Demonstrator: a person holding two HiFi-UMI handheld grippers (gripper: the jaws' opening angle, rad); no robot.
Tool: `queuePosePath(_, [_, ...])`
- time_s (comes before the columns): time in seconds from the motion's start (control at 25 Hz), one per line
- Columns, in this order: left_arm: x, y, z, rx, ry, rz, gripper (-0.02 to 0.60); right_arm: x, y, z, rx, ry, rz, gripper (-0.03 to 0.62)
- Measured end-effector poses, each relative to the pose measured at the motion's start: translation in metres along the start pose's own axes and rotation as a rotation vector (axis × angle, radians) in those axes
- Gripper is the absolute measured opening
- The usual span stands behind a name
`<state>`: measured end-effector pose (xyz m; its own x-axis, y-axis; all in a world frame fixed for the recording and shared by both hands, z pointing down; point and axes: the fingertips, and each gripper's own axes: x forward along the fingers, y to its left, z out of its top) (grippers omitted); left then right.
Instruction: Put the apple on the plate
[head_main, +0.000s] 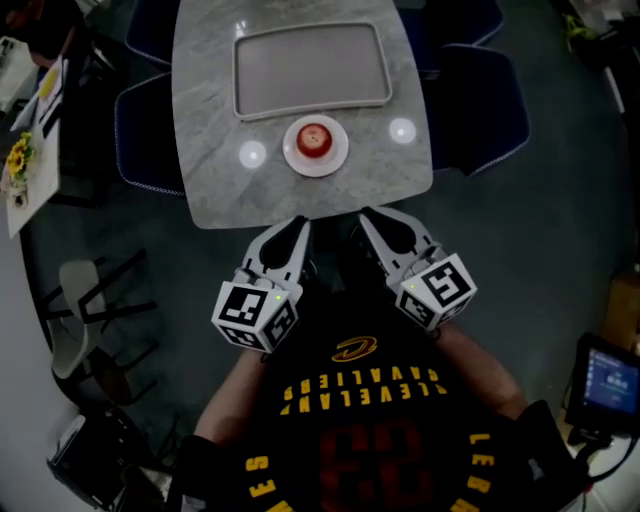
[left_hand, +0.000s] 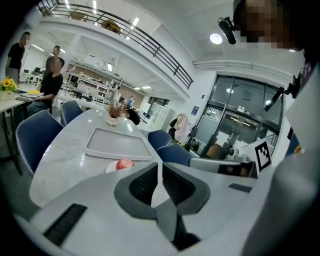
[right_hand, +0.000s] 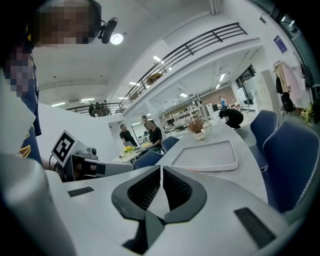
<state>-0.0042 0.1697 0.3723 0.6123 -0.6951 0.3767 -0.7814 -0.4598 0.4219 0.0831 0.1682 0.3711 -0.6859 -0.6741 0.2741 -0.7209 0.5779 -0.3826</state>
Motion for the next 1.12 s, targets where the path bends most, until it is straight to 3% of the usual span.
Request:
queuePosePath(0.2, [0.032,0.008,0.018,-0.219,-0.062,0.027,0.031,0.005,-0.043,0.017,0.035,0.038,0.037,0.008])
queuePosePath(0.36, [0.044,0.033,0.013,-0.311,-0.064,0.070,0.032,0.021,-0.074,0.014,0.103,0.073,0.046,0.008])
queuePosePath(0.48, [0.051,0.045,0.008,-0.317,-0.040,0.126,0.085,0.029,-0.095,0.013,0.117,0.089,0.015,0.089])
queuePosePath(0.72, [0.061,0.074,-0.004,-0.356,0.026,0.141,0.098,0.053,-0.115,-0.001,0.175,0.131,-0.009,0.088])
queuePosePath(0.92, [0.073,0.115,-0.014,-0.462,0.073,0.134,0.098,0.080,-0.133,-0.020,0.212,0.188,-0.051,0.087])
queuePosePath(1.12, [0.091,0.152,-0.025,-0.446,0.179,0.127,0.098,0.111,-0.148,-0.038,0.303,0.240,-0.113,0.087])
